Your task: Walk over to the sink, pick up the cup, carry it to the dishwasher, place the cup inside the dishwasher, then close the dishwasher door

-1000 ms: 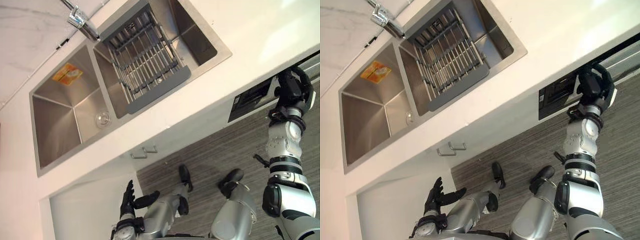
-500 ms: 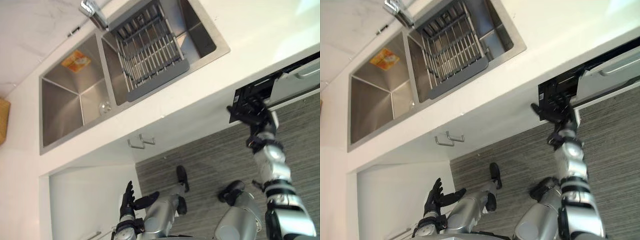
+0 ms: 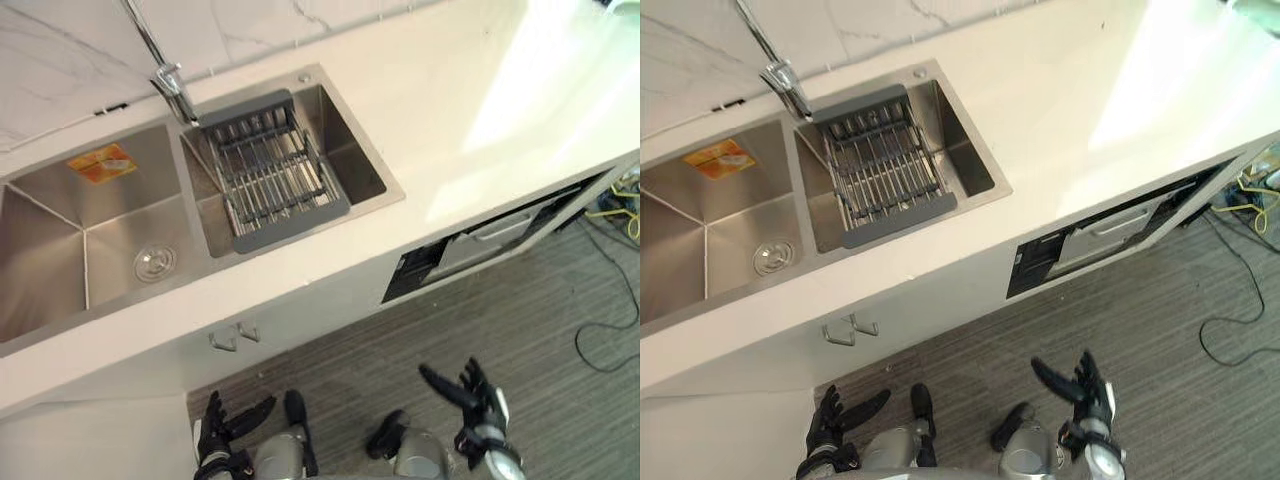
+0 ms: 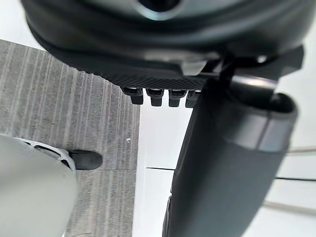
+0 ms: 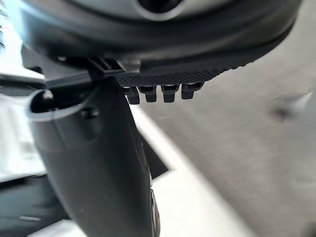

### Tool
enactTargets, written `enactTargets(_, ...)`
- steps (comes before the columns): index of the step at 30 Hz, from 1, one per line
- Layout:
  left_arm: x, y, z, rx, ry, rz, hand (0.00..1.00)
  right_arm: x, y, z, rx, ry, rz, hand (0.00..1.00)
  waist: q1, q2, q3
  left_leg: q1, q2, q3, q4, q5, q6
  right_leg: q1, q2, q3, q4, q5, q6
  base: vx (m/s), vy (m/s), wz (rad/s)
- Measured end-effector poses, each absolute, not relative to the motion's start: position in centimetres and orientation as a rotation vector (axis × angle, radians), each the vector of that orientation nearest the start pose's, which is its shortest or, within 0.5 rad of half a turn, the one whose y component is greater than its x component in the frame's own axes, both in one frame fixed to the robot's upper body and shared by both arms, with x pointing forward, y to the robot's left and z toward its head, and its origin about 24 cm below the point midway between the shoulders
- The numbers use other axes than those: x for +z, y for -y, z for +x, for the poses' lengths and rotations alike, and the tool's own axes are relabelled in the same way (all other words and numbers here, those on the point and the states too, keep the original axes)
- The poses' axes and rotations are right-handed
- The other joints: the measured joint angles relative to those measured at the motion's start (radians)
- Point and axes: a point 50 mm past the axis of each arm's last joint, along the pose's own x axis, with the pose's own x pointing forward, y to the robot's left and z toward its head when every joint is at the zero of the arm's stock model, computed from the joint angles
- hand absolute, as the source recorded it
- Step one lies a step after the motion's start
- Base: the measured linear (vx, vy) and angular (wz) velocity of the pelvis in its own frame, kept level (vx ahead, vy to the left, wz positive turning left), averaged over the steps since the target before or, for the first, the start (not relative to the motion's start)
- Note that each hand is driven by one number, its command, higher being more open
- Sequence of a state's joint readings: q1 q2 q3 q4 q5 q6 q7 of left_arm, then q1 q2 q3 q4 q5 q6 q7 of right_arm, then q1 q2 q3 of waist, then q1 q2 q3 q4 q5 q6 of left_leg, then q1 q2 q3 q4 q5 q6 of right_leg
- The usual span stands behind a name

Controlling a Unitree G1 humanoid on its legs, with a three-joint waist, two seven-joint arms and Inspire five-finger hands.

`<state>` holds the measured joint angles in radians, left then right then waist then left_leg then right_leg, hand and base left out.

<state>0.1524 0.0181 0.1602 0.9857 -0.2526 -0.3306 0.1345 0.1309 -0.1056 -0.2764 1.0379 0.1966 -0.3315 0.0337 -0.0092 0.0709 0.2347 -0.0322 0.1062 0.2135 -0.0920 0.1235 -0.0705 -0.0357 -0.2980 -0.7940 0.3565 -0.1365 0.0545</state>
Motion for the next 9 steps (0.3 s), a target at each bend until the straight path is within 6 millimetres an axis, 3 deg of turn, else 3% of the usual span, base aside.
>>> enactTargets(3, -14.7, -20.3, 9.7, 0.467, -0.800, -0.155, 1.00, -15.1, 24.0, 7.1, -0.472, -0.904, 0.115, 1.00, 0.006, -0.011, -0.018, 0.008, -0.008, -0.088, 0.000, 0.000, 0.001, 0.013, -0.009, 0.111, 0.082, 0.007, -0.001, -0.01, 0.049, 0.79)
enactTargets(5, -14.7, -20.9, 9.4, 0.462, -0.813, -0.127, 1.00, -15.5, 23.7, 6.3, -0.486, -0.961, 0.144, 1.00, 0.014, -0.020, -0.024, 0.006, 0.003, -0.136, 0.000, 0.000, 0.000, 0.013, 0.025, 0.219, 0.100, 0.025, -0.013, -0.02, 0.025, 0.83)
enactTargets(8, -14.9, -21.9, 8.3, 0.470, -0.861, -0.090, 1.00, -15.8, 23.0, 5.8, -0.486, -0.982, 0.175, 1.00, 0.005, -0.025, -0.050, -0.045, 0.042, -0.229, 0.000, 0.000, -0.001, 0.041, 0.154, 0.414, -0.013, 0.054, -0.007, -0.02, -0.057, 0.92)
enactTargets(9, -14.9, -22.5, 8.1, 0.475, -0.879, -0.076, 1.00, -15.9, 22.5, 5.7, -0.482, -0.984, 0.191, 1.00, 0.002, -0.045, -0.062, -0.079, 0.047, -0.261, 0.000, 0.000, -0.001, 0.080, 0.202, 0.484, -0.130, 0.053, -0.006, -0.01, -0.089, 0.61)
